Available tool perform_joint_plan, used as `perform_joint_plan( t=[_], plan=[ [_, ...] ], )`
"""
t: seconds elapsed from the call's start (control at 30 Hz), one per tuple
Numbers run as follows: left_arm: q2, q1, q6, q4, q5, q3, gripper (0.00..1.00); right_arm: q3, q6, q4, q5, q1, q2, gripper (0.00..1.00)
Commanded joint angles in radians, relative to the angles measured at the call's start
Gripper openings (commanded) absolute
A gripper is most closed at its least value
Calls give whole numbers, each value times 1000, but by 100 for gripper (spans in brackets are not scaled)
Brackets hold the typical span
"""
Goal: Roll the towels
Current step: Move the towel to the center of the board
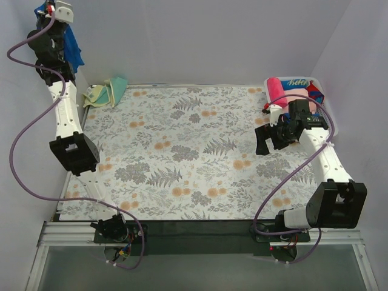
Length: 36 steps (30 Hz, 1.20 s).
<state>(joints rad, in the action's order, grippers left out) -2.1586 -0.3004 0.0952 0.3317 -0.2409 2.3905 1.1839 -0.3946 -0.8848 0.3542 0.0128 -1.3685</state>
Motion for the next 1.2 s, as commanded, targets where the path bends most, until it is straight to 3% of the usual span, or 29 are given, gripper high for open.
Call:
perform_joint_plan(
  t=[0.0,0.13,0.23,0.33,0.4,0.53,0.6,0.7,0.8,0.9,1.17],
  plan=[
    [210,38,26,-14,-92,-94,0,30,5,0,32,-4,48,99],
    [393,87,81,-72,-216,-308,0,28,2,1,49,-4,68,98],
    [585,168,130,-98,-317,-578,0,33,-3,0,60,-4,83,98],
    [725,242,288,-193,-506,-761,0,46,-1,-3,63,-5,77,98],
    [767,271,474,-195,-666,-864,0,56,-4,-5,63,-4,74,98],
    [818,285,587,-213,-834,-1003,0,60,-15,-11,88,-4,65,98],
    [850,287,413,-326,-862,-1114,0,62,-21,-13,118,-4,54,98],
    [832,282,189,-586,-873,-1230,9,46,-35,-10,178,-4,51,97],
    [774,241,72,-684,-847,-1290,12,33,-39,0,200,41,33,84],
    [708,208,11,-735,-819,-1278,12,20,-36,26,210,91,0,70],
    [484,57,-222,-1036,-707,-1122,15,121,36,167,186,330,-158,52]
  ],
)
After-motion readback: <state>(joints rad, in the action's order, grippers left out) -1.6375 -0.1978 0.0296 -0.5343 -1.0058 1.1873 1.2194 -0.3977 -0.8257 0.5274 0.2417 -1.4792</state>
